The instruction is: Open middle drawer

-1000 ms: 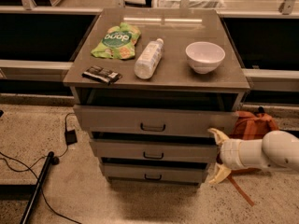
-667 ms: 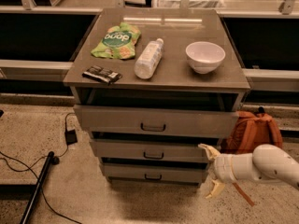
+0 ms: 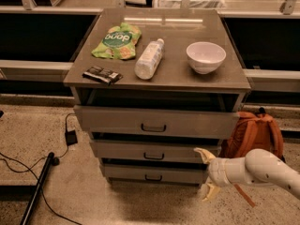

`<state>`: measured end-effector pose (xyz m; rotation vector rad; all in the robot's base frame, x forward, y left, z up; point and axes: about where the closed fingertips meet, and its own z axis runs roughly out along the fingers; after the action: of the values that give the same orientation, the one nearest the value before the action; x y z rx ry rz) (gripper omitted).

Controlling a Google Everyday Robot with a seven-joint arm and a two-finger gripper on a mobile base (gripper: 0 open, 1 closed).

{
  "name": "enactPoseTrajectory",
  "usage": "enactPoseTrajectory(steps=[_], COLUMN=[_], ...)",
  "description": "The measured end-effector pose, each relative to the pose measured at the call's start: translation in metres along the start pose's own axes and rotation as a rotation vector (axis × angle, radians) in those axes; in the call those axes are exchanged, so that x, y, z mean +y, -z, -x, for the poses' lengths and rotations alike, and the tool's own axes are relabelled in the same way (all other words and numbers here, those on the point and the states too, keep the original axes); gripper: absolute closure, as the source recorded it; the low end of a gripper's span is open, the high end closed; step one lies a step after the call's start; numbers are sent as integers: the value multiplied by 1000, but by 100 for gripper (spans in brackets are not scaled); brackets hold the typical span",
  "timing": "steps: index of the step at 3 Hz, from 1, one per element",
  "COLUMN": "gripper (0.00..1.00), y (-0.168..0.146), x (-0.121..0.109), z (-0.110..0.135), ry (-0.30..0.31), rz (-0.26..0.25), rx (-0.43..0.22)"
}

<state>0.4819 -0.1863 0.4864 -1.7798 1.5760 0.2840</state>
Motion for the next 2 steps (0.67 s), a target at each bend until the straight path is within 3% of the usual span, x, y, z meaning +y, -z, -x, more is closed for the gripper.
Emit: enactPoseTrajectory(steps=[1,2], gripper=[0,0], y=[-15,-50], x=[-19,-33], z=[-6,-21], ry=[5,-14], rz=[-3,30], rx=[42,94])
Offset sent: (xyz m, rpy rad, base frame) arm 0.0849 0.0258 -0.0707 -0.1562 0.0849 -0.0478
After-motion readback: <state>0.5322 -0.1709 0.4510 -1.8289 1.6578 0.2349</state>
